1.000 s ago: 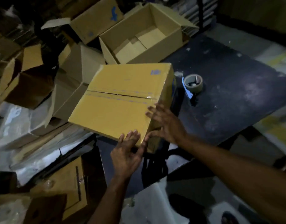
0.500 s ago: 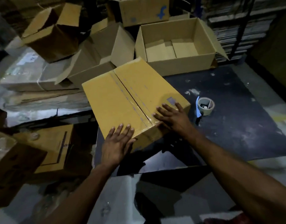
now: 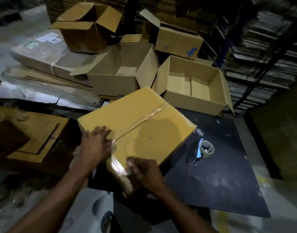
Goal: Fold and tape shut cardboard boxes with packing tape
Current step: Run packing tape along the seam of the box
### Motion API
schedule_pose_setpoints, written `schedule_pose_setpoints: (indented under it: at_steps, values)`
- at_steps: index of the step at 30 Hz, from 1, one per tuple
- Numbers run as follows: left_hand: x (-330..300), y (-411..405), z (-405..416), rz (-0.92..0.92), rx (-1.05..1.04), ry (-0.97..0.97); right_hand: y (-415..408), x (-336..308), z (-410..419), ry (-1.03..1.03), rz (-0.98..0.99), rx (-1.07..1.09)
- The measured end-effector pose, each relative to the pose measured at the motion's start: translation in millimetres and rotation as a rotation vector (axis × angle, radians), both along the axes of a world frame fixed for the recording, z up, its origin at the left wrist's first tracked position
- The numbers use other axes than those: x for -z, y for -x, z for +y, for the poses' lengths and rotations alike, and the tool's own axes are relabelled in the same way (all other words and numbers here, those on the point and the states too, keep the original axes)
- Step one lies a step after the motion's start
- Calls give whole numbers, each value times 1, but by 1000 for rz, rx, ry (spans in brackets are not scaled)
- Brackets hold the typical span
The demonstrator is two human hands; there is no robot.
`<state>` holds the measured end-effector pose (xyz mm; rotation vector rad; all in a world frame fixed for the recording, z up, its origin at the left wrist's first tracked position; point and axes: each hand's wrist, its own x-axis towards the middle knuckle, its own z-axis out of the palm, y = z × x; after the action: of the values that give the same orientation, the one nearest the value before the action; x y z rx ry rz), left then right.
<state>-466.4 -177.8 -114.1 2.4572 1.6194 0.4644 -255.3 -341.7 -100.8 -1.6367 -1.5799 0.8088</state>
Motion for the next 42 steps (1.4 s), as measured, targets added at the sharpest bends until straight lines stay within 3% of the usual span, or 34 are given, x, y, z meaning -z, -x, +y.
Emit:
schedule_pose_setpoints:
  at_steps: [3, 7, 11, 18, 21, 24, 28, 30, 32, 34, 35, 37, 39, 42]
  values:
    - [6, -58, -44, -178, 144, 39, -68, -9, 27, 31, 10, 290]
    - [3, -133, -98, 45, 191, 285, -195, -17, 71, 182, -484, 422]
    - [21, -155, -105, 91, 241, 254, -262, -7, 111, 420, -674, 306]
    - [42, -86, -28, 138, 445, 140, -233, -7, 96, 356, -973, 114]
    - [26, -41, 10, 303, 379, 162, -218, -13, 72, 297, -856, 4]
    - [7, -21, 25, 396, 110, 179, -181, -8, 42, 239, -674, -197]
    - [7, -56, -8, 64, -43, 79, -113, 16, 9, 126, -325, -521]
    - [16, -87, -41, -81, -89, 147, -99, 11, 12, -36, -203, -474]
    - [25, -110, -71, -67, -131, 204, -110, -3, 29, -134, -134, -283]
    - [31, -121, -89, 6, -129, 208, -148, -7, 55, -157, -254, -66]
    - [32, -123, -94, 54, -109, 187, -172, -4, 69, -151, -425, 13]
    - [33, -122, -96, 141, -21, 141, -213, 2, 89, 46, -714, 35]
    - [34, -117, -87, 190, 82, 112, -235, 3, 92, 224, -735, -45]
    - [38, -94, -61, 242, 161, 82, -238, -1, 75, 255, -760, -126]
